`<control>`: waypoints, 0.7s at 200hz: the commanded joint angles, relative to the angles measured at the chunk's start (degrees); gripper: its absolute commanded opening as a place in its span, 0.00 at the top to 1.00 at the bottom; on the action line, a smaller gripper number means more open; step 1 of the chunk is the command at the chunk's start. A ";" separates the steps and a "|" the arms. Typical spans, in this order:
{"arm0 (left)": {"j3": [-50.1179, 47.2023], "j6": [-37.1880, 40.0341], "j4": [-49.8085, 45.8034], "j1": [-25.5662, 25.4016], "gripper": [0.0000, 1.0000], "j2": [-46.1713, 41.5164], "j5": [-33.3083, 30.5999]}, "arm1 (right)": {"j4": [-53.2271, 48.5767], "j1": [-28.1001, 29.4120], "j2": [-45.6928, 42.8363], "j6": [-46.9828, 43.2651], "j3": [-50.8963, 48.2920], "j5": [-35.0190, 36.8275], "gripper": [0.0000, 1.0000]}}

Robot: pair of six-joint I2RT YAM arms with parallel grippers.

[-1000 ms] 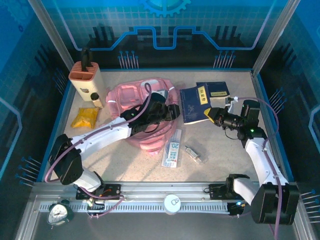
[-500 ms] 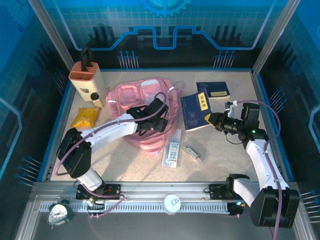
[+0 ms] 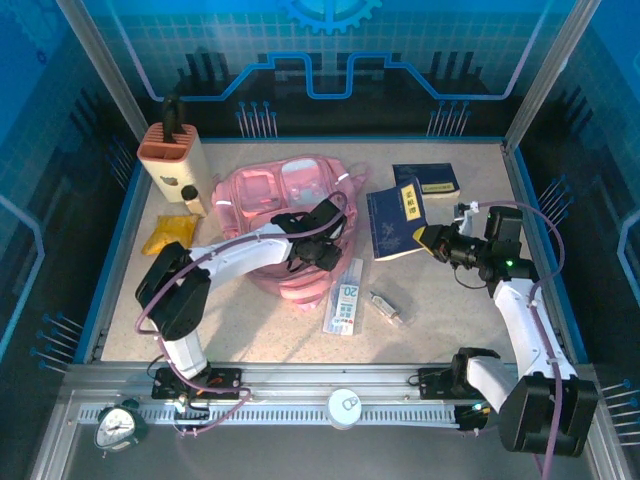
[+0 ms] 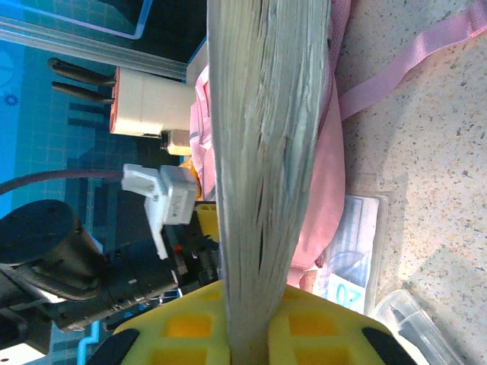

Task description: Pack the student bag

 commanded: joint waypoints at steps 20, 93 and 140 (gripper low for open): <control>0.38 0.27 1.90 -0.15 0.68 0.77 1.61 | 0.38 -1.13 -0.39 -1.70 -0.01 -1.75 0.90; 5.39 4.31 -1.63 0.12 0.97 -4.86 -6.89 | -4.45 -1.28 -0.52 -4.50 1.19 -1.68 0.90; 10.46 7.76 -2.53 0.69 1.00 -8.95 -12.11 | -7.68 2.26 -1.40 -4.81 0.64 1.22 0.90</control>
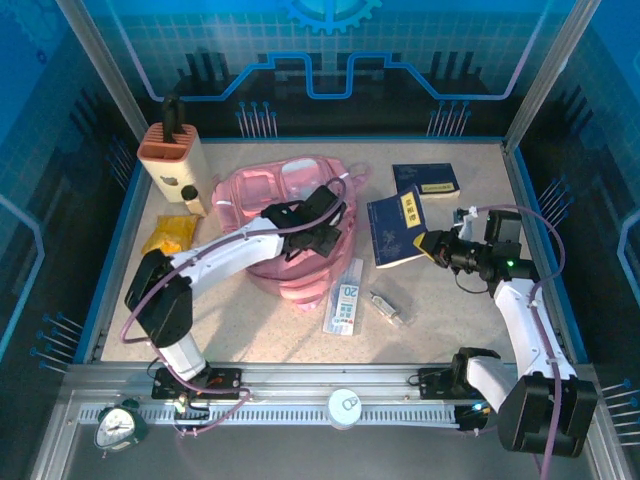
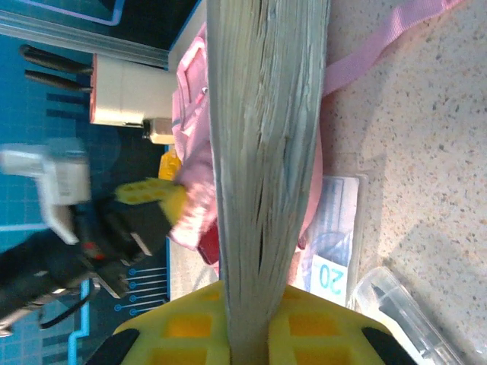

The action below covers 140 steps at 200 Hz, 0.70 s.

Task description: Pack the student bag

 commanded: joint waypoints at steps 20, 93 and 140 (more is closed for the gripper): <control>7.08 4.49 0.60 0.96 1.00 -4.84 -7.75 | 1.25 5.18 -1.51 2.27 -1.92 1.81 0.90; 13.94 6.93 3.39 2.29 1.00 -7.18 -11.19 | 19.85 28.25 6.74 16.76 -2.55 14.90 0.90; 15.24 5.44 3.99 2.91 1.00 -7.32 -11.93 | 34.64 38.20 19.98 23.36 1.88 25.48 0.90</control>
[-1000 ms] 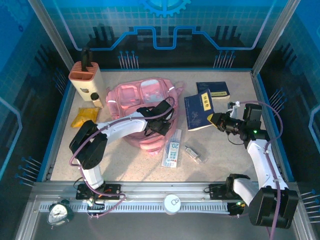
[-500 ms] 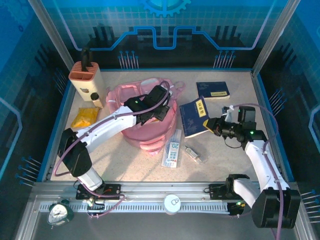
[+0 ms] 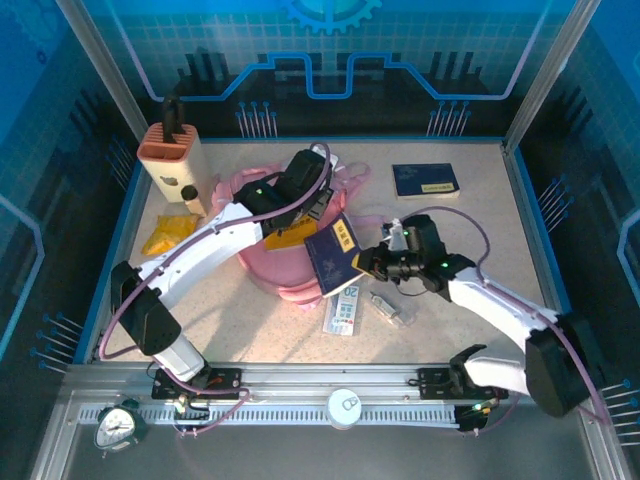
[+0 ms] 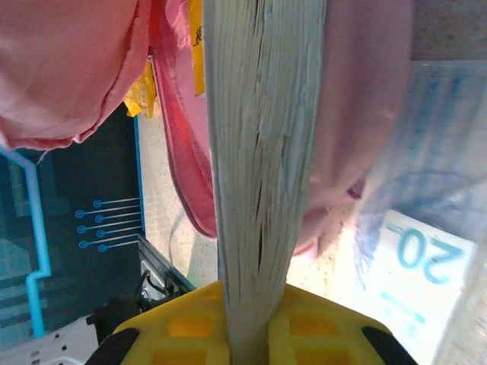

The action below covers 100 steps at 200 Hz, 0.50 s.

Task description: Pack the student bag

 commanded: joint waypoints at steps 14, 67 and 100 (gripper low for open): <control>3.89 -0.90 5.05 0.68 1.00 -3.89 -2.00 | 16.49 5.43 9.70 5.27 6.72 10.14 0.90; 4.74 -2.77 5.07 1.22 1.00 -3.80 -1.63 | 22.21 10.77 27.65 5.29 20.64 17.93 0.88; 4.78 -3.35 5.20 1.39 1.00 -4.15 -1.65 | 22.54 13.31 34.19 2.69 25.77 25.80 0.83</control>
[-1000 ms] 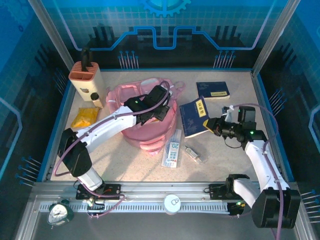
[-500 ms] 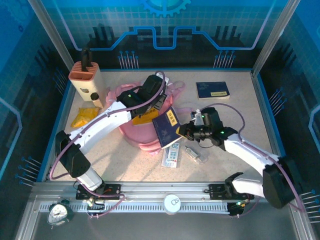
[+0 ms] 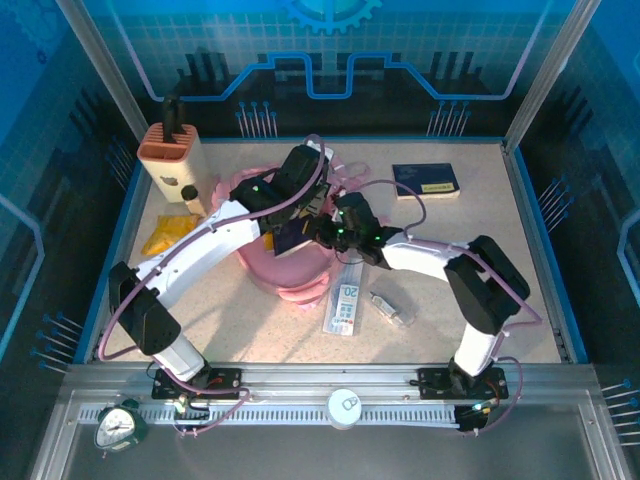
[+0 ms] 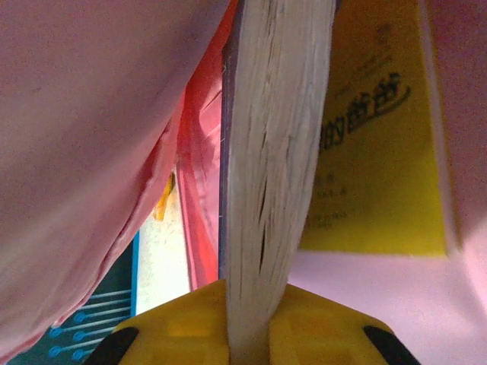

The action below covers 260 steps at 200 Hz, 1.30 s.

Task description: Pack the student bag

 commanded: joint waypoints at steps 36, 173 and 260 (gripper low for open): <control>3.65 -2.35 5.04 1.00 1.00 -4.05 -1.17 | 2.02 2.61 10.85 -3.36 9.95 9.26 0.71; -5.12 -3.83 5.85 2.63 1.00 -6.50 0.27 | -9.41 3.34 -16.70 -19.45 -7.21 14.15 0.14; -19.62 -15.51 11.10 2.66 0.87 -5.17 11.52 | -26.47 -13.87 -30.23 -25.90 -8.86 13.67 0.00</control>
